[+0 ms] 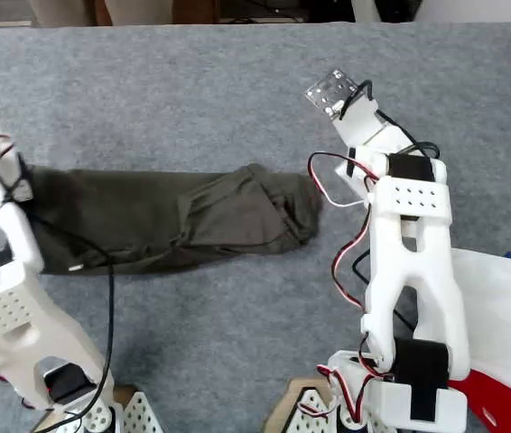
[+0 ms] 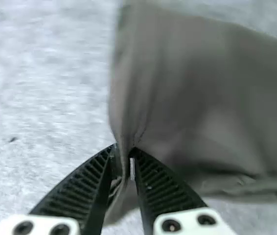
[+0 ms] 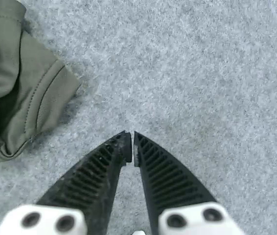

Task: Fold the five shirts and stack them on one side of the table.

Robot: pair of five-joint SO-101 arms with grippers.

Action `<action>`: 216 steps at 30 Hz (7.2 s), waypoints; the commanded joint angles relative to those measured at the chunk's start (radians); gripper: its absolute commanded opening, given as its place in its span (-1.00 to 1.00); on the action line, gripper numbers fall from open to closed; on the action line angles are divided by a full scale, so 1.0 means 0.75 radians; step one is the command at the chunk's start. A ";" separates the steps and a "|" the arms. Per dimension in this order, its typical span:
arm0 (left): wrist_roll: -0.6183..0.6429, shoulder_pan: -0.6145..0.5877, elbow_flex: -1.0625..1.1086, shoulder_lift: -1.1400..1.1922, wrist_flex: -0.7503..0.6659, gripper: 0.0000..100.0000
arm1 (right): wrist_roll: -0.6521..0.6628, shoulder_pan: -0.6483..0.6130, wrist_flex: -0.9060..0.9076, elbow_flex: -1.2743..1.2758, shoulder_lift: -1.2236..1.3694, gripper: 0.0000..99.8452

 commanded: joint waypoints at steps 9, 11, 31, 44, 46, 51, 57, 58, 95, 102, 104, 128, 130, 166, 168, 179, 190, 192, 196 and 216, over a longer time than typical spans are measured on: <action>0.307 0.681 -0.115 -0.030 0.088 -0.96 | -0.014 0.304 -0.209 -0.066 -0.042 -0.95; 0.331 0.806 -0.158 -0.028 0.086 -0.96 | -0.014 0.343 -0.209 -0.095 -0.028 -0.95; 0.348 1.438 -0.389 0.009 -0.092 -0.96 | -0.014 0.390 -0.200 -0.140 0.005 -0.95; 0.479 1.479 -0.632 0.251 -0.123 -0.94 | -0.008 0.388 -0.200 -0.140 0.007 -0.95; 0.487 1.481 -0.702 0.253 -0.061 -0.80 | -0.008 0.388 -0.200 -0.140 0.007 -0.95; 0.601 1.395 -0.800 0.249 0.088 -0.40 | -0.010 0.369 -0.178 -0.138 0.007 -0.95; 0.622 1.082 -0.861 0.114 0.088 -0.56 | -0.016 0.216 -0.043 -0.146 -0.005 -0.95; 0.622 1.009 -0.861 0.081 0.088 -0.66 | -0.016 0.171 -0.016 -0.161 -0.005 -0.95; 0.243 0.303 1.315 -0.969 -0.718 -0.96 | -0.143 -0.557 1.049 -1.441 1.214 -0.95; 0.243 0.295 1.322 -0.969 -0.718 -0.96 | -0.094 -0.470 1.052 -1.229 1.163 -0.95; 0.241 0.295 1.322 -0.969 -0.720 -0.96 | -0.070 -0.457 1.047 -1.126 1.073 -0.96; 0.354 0.479 1.197 -0.942 -0.818 -0.85 | -0.160 -0.150 0.910 -0.437 0.277 -0.95; 0.432 0.528 1.119 -0.887 -0.798 -0.69 | -0.231 -0.152 0.968 -0.588 0.347 -0.95; 0.653 0.786 -0.616 0.705 -0.029 -0.54 | -0.810 -0.379 0.827 -0.969 0.993 -0.45; 0.661 0.788 -0.636 0.740 -0.027 -0.54 | -0.814 -0.388 0.747 -0.875 0.993 -0.45; 0.661 0.788 -0.700 0.805 -0.018 -0.54 | -0.853 -0.353 0.644 -0.768 1.081 -0.45; 0.655 0.786 -0.700 0.805 -0.018 -0.54 | -0.876 -0.255 0.835 -1.012 1.267 -0.46; 0.659 0.786 -0.700 0.805 -0.020 -0.54 | -0.898 -0.244 0.855 -1.028 1.286 -0.46; 0.657 0.788 -0.700 0.805 -0.027 -0.62 | -0.890 -0.242 0.853 -1.034 1.286 -0.46; 0.657 0.786 -0.702 0.801 -0.029 -0.46 | -0.990 -0.193 0.857 -0.678 0.234 -0.45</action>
